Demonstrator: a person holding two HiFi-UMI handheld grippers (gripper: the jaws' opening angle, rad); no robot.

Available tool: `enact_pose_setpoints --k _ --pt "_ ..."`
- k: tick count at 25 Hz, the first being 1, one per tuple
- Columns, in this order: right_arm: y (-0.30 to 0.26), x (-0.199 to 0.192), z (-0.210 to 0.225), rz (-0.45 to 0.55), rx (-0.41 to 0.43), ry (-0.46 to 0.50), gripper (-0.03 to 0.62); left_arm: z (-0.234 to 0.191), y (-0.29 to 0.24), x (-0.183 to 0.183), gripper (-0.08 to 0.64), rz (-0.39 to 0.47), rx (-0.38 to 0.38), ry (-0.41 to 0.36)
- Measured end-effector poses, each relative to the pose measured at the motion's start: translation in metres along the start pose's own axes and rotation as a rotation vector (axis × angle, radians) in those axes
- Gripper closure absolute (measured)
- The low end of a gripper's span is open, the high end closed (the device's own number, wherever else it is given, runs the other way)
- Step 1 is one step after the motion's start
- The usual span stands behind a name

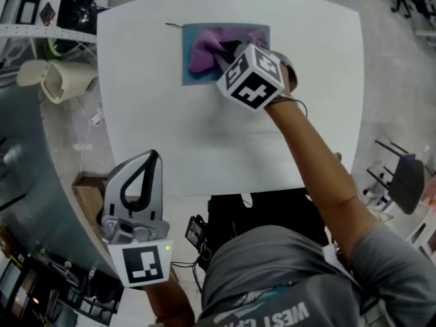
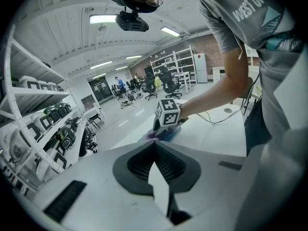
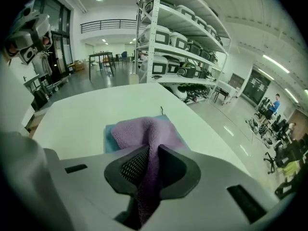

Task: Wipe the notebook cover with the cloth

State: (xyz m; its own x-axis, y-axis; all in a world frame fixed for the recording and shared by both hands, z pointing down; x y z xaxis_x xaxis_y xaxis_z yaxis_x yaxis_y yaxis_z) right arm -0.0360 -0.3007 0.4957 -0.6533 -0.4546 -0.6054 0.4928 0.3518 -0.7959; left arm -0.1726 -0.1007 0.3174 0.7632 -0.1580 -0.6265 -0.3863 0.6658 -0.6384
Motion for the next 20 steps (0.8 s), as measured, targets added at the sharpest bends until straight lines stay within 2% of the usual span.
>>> enact_pose_setpoints --k 4,7,15,20 --pt "-0.017 0.020 -0.015 0.018 0.046 0.044 0.517 0.001 0.003 -0.004 0.560 -0.008 0.007 0.012" --pt "-0.015 0.016 -0.008 0.026 0.054 0.015 0.517 -0.004 0.002 -0.007 0.560 -0.010 0.009 0.009" --pt "0.029 -0.046 0.058 -0.038 -0.092 -0.163 0.517 -0.016 -0.011 0.002 0.560 0.021 -0.013 -0.016" --pt "0.041 -0.058 0.067 -0.064 -0.119 -0.150 0.517 -0.014 -0.018 0.011 0.560 0.033 -0.021 -0.019"
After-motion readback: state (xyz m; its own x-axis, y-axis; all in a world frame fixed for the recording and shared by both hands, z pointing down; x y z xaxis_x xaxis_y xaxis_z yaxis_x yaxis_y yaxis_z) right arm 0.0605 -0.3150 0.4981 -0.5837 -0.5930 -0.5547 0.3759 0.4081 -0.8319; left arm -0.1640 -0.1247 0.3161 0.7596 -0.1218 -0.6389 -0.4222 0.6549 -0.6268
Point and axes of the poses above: the fingertips, and each gripper's own axes: y backward along the fingers, z to its right, x out of its top, the point moved 6 cm from there along y, backward along the fingers, and after that the axes turned 13 degrees about -y, right-handed, at the moved point
